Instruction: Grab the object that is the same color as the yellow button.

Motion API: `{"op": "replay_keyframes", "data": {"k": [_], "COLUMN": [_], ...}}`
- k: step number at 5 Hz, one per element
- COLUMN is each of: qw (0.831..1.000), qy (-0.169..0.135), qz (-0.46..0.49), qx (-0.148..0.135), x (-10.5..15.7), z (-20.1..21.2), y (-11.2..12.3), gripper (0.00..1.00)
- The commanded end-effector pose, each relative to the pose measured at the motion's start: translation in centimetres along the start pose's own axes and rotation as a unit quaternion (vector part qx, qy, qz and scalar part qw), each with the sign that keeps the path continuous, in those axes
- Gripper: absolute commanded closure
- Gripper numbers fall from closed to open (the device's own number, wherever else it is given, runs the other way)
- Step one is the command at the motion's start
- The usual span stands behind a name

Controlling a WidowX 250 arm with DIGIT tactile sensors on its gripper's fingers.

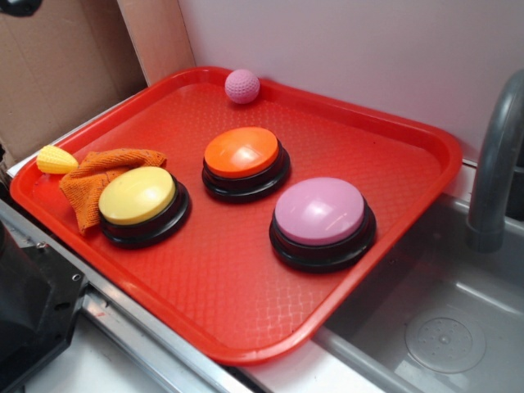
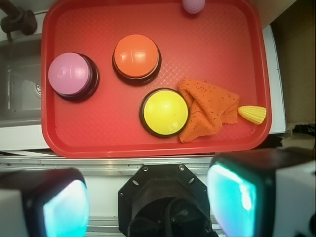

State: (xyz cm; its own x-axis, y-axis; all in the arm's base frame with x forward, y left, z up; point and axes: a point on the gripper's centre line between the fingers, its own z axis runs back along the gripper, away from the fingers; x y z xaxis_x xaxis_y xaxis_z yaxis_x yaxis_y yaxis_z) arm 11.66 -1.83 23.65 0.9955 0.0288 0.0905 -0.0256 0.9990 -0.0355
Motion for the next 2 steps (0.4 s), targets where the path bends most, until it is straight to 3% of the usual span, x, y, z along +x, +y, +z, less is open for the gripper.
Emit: {"op": "replay_keyframes", "data": {"k": [1, 2], "qw": [1.0, 0.997], "qy": [0.0, 0.002], "qz": [0.0, 0.077], "qx": [0.0, 0.004], "x": [0.0, 0.9], "z": [0.0, -0.5], "y": [0.0, 1.1], "gripper": [0.0, 0.0]}}
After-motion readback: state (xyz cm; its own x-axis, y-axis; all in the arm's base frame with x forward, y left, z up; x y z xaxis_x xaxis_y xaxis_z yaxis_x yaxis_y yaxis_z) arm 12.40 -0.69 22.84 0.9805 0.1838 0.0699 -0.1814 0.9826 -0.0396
